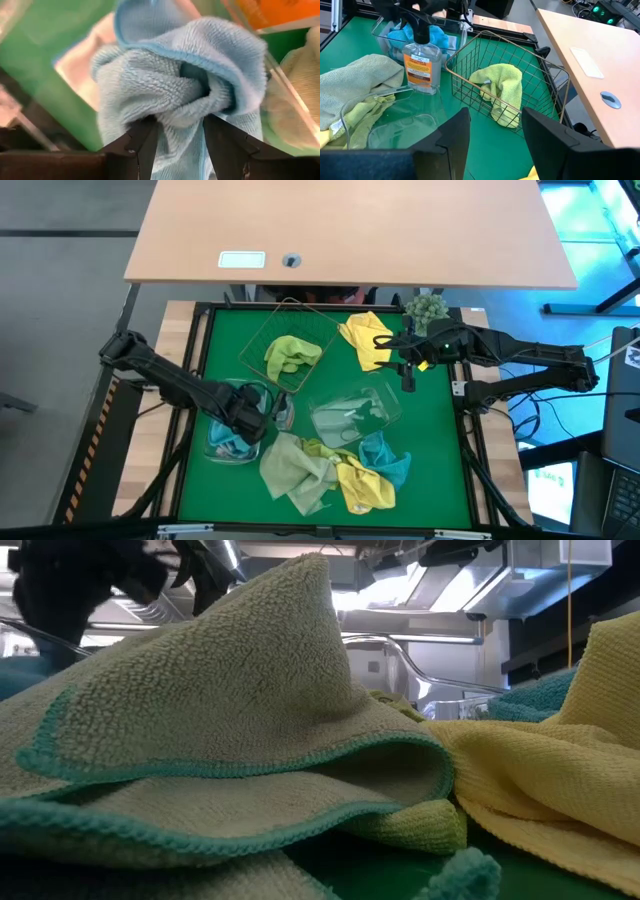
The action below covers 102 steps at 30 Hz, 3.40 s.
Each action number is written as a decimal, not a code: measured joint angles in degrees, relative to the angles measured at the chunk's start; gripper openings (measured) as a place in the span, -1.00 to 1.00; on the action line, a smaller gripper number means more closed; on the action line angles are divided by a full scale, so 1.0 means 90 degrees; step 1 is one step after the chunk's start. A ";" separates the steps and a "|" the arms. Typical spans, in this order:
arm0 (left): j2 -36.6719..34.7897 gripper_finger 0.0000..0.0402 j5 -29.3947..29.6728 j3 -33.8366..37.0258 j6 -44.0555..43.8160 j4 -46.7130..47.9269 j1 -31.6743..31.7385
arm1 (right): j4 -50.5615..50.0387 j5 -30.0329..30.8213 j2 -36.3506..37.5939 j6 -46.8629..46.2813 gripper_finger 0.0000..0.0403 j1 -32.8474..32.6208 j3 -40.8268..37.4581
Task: Sort microfiber towel by color & place in baskets
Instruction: Put the right dark blue microfiber towel into the left transparent bin, then put the top yellow microfiber towel into the right transparent bin
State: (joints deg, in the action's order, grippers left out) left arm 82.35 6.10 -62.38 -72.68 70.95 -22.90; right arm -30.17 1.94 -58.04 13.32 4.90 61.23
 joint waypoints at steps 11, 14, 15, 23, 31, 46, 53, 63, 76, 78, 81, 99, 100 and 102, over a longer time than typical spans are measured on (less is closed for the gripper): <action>-0.0003 -0.24 0.0244 -0.1283 0.0928 0.0341 -0.0017 | 0.0001 -0.0001 0.0000 0.0000 -0.11 -0.0002 0.0000; -0.0003 -0.24 0.0242 -0.1562 0.1068 0.0385 -0.0028 | 0.0002 0.0002 0.0000 0.0000 -0.11 0.0001 0.0000; -0.0003 -0.24 0.0242 -0.1640 0.1129 0.0403 -0.0044 | 0.0002 0.0002 0.0000 0.0001 -0.11 -0.0002 0.0000; -0.0003 -0.24 0.0242 -0.2231 0.1566 0.0405 -0.0293 | 0.0002 0.0011 0.0001 0.0002 -0.11 0.0001 0.0000; -0.0003 -0.24 0.0406 -0.2873 0.1653 0.0291 -0.0609 | 0.0002 0.0841 0.0000 0.0048 -0.11 0.0111 0.0000; -0.0005 -0.24 0.2433 -0.2947 0.4508 -0.2690 -0.0724 | 0.0006 -0.0113 -0.0616 0.0069 -0.11 0.2508 0.0000; 0.0000 -0.24 0.2560 -0.2947 0.5021 -0.2950 -0.0192 | -0.0001 -0.0453 -0.1331 0.0399 -0.11 0.3194 0.0000; 0.0002 -0.24 0.1196 -0.2947 0.6581 -0.3734 0.1034 | -0.0001 -0.0457 -0.2410 0.0882 -0.11 0.3755 0.0000; 0.0002 -0.24 0.0995 -0.2947 0.6646 -0.3742 0.1753 | -0.0042 -0.0455 -0.3725 0.0891 -0.11 0.4271 0.0000; 0.0002 -0.24 0.0997 -0.2947 0.6646 -0.3742 0.1793 | -0.0040 -0.0410 -0.3929 0.0901 -0.11 0.4334 0.0000; 0.0002 -0.24 0.0997 -0.2946 0.6646 -0.3739 0.1812 | 0.0066 -0.0394 -0.4227 0.0906 -0.11 0.4352 0.0005; 0.0002 -0.24 0.1048 -0.2945 0.6644 -0.3697 0.1809 | 0.0178 -0.0565 -0.5444 0.0900 -0.13 0.4379 0.0036; 0.0002 -0.24 0.1048 -0.2945 0.6645 -0.3697 0.1809 | 0.0178 -0.0607 -0.5448 0.0900 -0.16 0.4379 0.0034; 0.0002 -0.24 0.1054 -0.2945 0.6705 -0.3696 0.1810 | 0.0168 -0.0717 -0.5455 0.0890 -0.25 0.4382 0.0031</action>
State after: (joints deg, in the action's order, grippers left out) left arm 82.37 15.58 -88.88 -12.34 37.69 -6.61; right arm -28.65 -4.51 -107.13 21.33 44.34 61.51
